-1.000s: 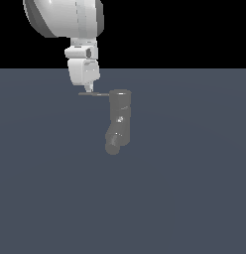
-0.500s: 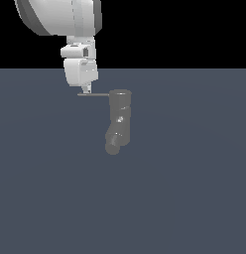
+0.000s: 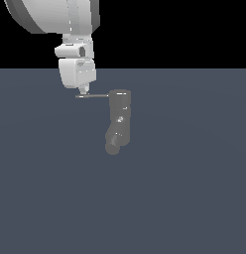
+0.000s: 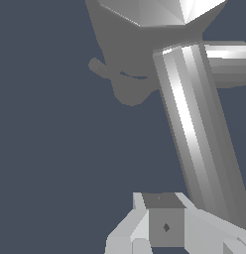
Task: Turn on the faucet by rotating a designated handle.
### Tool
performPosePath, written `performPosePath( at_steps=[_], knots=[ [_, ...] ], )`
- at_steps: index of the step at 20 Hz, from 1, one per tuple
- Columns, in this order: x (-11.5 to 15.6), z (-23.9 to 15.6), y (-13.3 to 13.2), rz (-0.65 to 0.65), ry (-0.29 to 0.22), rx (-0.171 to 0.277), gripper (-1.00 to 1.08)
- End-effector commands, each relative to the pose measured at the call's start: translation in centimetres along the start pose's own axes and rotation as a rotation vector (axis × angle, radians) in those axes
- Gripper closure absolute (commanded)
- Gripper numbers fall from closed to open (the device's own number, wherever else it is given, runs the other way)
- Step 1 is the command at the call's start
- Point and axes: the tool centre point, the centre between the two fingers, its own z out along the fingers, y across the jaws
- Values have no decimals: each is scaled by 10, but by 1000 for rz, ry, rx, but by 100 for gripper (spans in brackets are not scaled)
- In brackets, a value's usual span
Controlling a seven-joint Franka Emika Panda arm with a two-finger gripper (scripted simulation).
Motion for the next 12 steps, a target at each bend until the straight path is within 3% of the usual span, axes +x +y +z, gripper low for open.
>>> performPosePath(
  at_steps=[1,12],
  knots=[
    [1,0,9,0,2,-3,108],
    [2,0,42,0,2,-3,108]
  ],
)
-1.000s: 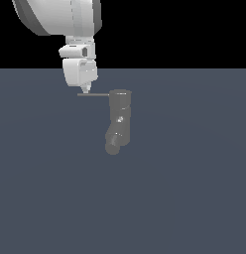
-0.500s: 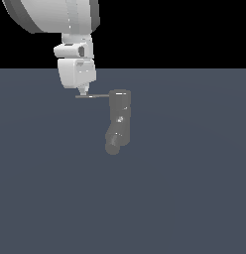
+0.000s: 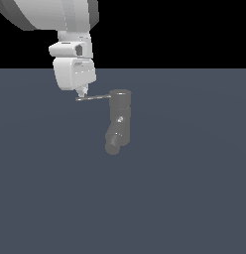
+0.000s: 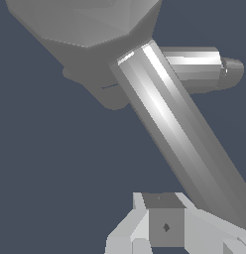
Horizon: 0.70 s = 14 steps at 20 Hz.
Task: Turn on the faucet by rotating a designated handle.
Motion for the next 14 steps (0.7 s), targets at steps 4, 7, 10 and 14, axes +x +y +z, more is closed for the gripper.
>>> performPosePath(
  at_steps=[4,7,10,14],
  knots=[
    [-5,0,18,-10,0,-4,108],
    [4,0,16,-1,0,-1,108],
    [10,0,23,-2,0,-1,108],
    [18,0,32,-3,0,-1,108]
  ],
)
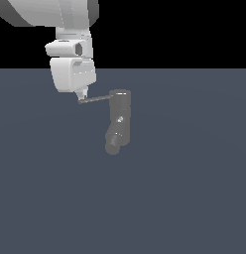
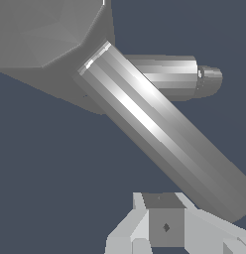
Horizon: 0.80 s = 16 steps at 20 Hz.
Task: Turn on the faucet by rotating a designated handle.
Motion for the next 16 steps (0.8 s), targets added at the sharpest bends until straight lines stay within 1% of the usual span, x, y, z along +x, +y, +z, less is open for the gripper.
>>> performPosePath(
  at_steps=[1,16],
  knots=[
    [10,0,6,6,3,-2,108],
    [41,0,40,2,3,-4,108]
  ],
)
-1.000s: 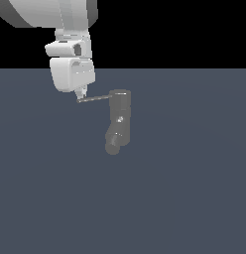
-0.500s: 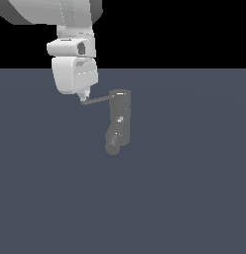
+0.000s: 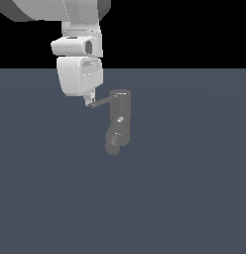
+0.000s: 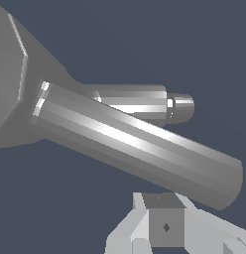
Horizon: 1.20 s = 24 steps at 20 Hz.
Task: Turn on the faucet by rotating a designated handle.
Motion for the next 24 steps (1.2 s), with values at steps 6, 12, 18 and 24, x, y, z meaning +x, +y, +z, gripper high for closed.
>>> performPosePath(
  at_steps=[6,12,18,24],
  knots=[
    [18,0,19,0,2,-4,108],
    [25,0,23,-5,0,-2,108],
    [57,0,23,-4,1,-2,108],
    [91,0,23,-3,1,-3,108]
  ],
)
